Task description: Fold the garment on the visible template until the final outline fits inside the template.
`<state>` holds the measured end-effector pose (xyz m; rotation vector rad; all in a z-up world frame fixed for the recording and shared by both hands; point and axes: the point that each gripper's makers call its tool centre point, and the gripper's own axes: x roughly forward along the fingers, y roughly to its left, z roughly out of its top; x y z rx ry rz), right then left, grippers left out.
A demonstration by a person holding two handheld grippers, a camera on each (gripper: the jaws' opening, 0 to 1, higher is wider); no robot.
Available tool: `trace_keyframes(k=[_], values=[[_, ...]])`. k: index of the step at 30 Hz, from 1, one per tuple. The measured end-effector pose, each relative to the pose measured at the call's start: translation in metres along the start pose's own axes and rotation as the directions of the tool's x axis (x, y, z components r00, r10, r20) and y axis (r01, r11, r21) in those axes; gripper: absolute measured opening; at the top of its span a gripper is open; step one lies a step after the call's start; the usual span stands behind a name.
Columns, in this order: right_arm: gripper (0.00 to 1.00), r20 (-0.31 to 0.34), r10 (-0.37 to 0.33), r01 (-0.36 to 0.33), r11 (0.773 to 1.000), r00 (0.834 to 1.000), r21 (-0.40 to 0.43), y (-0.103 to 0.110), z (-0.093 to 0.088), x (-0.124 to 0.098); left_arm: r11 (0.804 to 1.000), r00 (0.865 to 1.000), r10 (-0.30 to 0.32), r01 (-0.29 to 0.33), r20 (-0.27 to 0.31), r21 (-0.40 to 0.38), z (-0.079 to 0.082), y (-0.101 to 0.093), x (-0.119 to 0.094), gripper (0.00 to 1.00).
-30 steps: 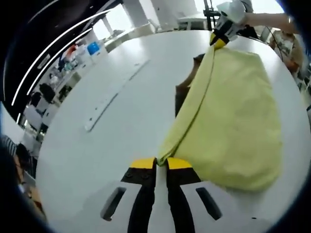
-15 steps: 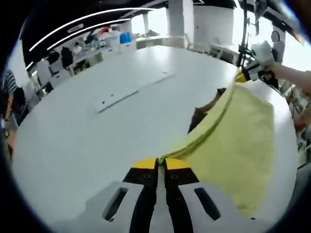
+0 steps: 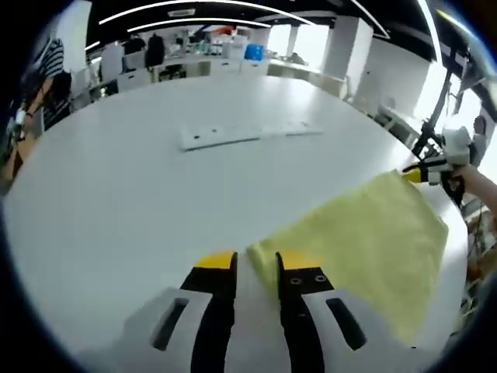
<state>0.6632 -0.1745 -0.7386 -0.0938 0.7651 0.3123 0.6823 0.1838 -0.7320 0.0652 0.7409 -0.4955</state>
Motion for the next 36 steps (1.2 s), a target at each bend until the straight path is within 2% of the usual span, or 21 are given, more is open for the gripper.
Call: trace_keyframes(k=[3, 7, 10, 15, 24, 31, 36], values=[[0.36, 0.026, 0.028, -0.028, 1.000, 0.999, -0.001, 0.006, 0.008, -0.005, 0.999, 1.000, -0.015, 0.014, 0.026, 0.041, 0.006, -0.003, -0.006, 0.33], [0.54, 0.041, 0.065, -0.065, 0.998, 0.997, -0.005, 0.014, 0.012, -0.013, 0.998, 0.999, -0.027, 0.025, 0.027, 0.065, 0.006, -0.008, -0.017, 0.47], [0.61, 0.030, 0.092, -0.092, 0.996, 0.995, -0.023, 0.022, 0.010, -0.020, 0.996, 0.998, -0.040, 0.036, 0.042, 0.082, 0.005, -0.011, -0.027, 0.55], [0.67, 0.014, 0.140, -0.139, 0.986, 0.990, -0.090, 0.038, 0.004, -0.034, 0.988, 0.994, -0.098, 0.092, 0.046, 0.122, 0.000, -0.023, -0.043, 0.66], [0.74, -0.032, 0.228, -0.230, 0.959, 0.973, -0.168, 0.064, -0.017, -0.064, 0.979, 0.990, -0.132, 0.123, 0.045, 0.162, -0.012, -0.034, -0.070, 0.77], [0.73, -0.048, 0.260, -0.265, 0.947, 0.964, -0.185, 0.074, -0.036, -0.087, 0.971, 0.985, -0.169, 0.160, 0.035, 0.180, -0.034, -0.052, -0.086, 0.81], [0.71, -0.054, 0.267, -0.273, 0.942, 0.962, -0.195, 0.077, -0.053, -0.100, 0.958, 0.981, -0.193, 0.189, -0.004, 0.215, -0.057, -0.065, -0.096, 0.80]])
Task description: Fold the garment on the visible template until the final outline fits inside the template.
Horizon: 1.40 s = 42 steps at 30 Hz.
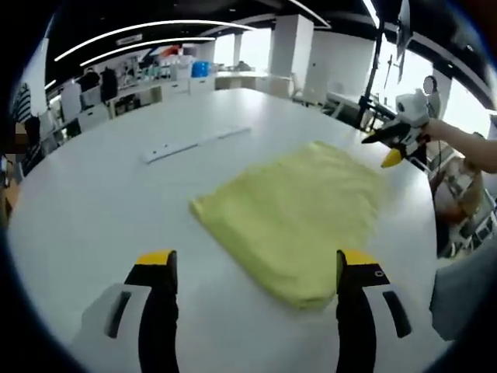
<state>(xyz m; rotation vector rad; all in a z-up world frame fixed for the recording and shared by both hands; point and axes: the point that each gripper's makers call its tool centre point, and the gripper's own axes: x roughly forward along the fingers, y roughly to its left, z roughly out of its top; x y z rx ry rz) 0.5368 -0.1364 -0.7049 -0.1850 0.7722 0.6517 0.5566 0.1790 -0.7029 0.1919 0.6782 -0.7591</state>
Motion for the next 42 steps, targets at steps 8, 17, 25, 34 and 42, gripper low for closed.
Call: trace_keyframes(k=[8, 17, 25, 34, 42], values=[[0.68, -0.012, 0.004, -0.004, 1.000, 1.000, 0.020, 0.010, -0.021, -0.011, 1.000, 1.000, -0.009, 0.009, 0.002, 0.009, -0.016, -0.015, -0.011, 0.74], [0.59, -0.046, 0.015, -0.013, 0.999, 0.999, 0.033, 0.020, -0.044, -0.010, 1.000, 1.000, 0.003, -0.003, -0.006, 0.007, -0.034, -0.026, -0.012, 0.51], [0.38, -0.074, 0.014, -0.013, 1.000, 0.997, 0.014, 0.023, -0.061, -0.007, 0.999, 1.000, 0.017, -0.017, 0.000, -0.048, -0.048, -0.036, -0.007, 0.44], [0.16, -0.077, -0.032, 0.034, 0.999, 0.997, 0.030, 0.013, -0.068, -0.004, 0.987, 0.999, 0.027, -0.022, 0.030, -0.160, -0.057, -0.041, -0.004, 0.24], [0.11, -0.049, -0.032, 0.035, 0.997, 0.998, 0.069, 0.011, -0.068, -0.004, 0.978, 0.998, 0.001, 0.013, 0.065, -0.209, -0.052, -0.045, -0.002, 0.11]])
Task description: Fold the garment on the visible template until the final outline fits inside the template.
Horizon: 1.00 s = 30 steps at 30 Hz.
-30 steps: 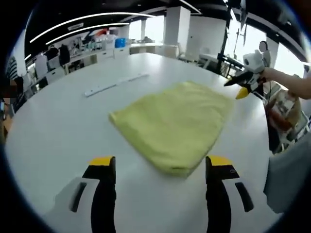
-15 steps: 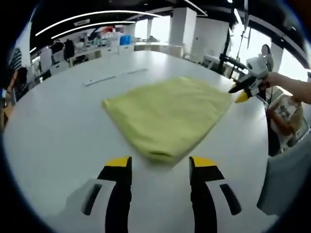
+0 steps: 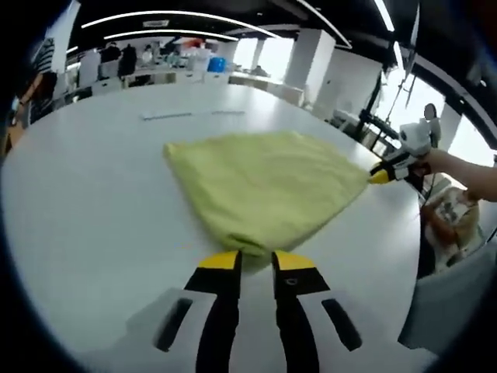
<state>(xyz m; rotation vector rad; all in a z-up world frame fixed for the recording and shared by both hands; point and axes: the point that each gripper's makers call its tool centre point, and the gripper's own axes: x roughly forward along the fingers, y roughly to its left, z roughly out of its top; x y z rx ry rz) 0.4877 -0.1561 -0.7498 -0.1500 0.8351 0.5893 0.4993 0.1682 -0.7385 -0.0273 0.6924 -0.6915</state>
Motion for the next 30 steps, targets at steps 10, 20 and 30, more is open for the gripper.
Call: trace_keyframes(k=[10, 20, 30], values=[[0.05, 0.014, 0.018, -0.017, 1.000, 1.000, -0.012, 0.004, -0.001, 0.001, 1.000, 1.000, -0.007, 0.007, 0.010, 0.007, 0.000, -0.001, 0.003, 0.00], [0.03, -0.001, 0.023, -0.023, 1.000, 1.000, -0.004, 0.004, -0.004, -0.002, 1.000, 1.000, -0.018, 0.018, -0.004, 0.011, -0.001, -0.001, 0.002, 0.00], [0.00, -0.005, 0.012, -0.012, 1.000, 1.000, -0.004, 0.005, -0.004, -0.009, 1.000, 1.000, -0.026, 0.026, -0.008, -0.017, -0.001, -0.002, 0.000, 0.00]])
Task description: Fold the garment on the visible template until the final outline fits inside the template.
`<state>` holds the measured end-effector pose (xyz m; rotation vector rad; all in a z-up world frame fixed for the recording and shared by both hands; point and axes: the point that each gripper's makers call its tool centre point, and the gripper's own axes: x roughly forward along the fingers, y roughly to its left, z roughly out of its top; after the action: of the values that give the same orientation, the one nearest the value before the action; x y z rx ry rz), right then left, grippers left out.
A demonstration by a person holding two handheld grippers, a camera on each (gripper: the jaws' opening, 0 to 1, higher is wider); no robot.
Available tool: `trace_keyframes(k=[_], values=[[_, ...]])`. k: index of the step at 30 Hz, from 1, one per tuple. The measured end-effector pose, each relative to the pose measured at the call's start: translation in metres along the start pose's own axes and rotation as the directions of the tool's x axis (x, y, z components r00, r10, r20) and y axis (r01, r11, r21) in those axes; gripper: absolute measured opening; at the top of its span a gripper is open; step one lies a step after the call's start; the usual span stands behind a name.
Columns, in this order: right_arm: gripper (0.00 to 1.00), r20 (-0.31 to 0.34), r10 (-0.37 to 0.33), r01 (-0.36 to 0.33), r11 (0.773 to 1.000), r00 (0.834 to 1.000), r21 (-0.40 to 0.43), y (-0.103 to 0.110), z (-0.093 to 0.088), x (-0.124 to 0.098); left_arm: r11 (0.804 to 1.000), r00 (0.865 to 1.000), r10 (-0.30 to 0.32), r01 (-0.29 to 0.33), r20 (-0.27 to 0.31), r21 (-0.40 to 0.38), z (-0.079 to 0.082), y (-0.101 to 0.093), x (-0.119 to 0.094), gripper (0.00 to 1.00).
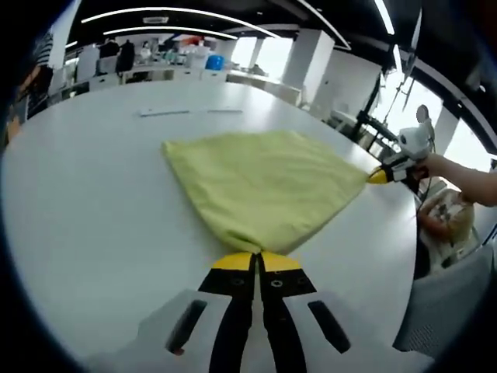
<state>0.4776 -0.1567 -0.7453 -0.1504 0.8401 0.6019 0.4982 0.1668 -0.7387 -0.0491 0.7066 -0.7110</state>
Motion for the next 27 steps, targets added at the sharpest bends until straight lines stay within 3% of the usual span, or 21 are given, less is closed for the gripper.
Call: trace_keyframes(k=[15, 24, 27], values=[[0.00, -0.015, -0.011, 0.011, 0.999, 1.000, -0.040, 0.000, 0.003, -0.007, 1.000, 1.000, 0.014, -0.013, -0.017, 0.019, -0.003, 0.008, -0.012, 0.00], [0.00, -0.021, -0.016, 0.015, 0.999, 1.000, -0.041, -0.005, -0.001, -0.009, 0.993, 0.996, 0.057, -0.050, -0.063, 0.102, -0.012, 0.021, -0.022, 0.00], [0.00, -0.024, -0.017, 0.016, 0.999, 1.000, -0.046, -0.006, -0.002, -0.008, 0.995, 0.997, 0.044, -0.038, -0.065, 0.091, -0.015, 0.019, -0.025, 0.00]])
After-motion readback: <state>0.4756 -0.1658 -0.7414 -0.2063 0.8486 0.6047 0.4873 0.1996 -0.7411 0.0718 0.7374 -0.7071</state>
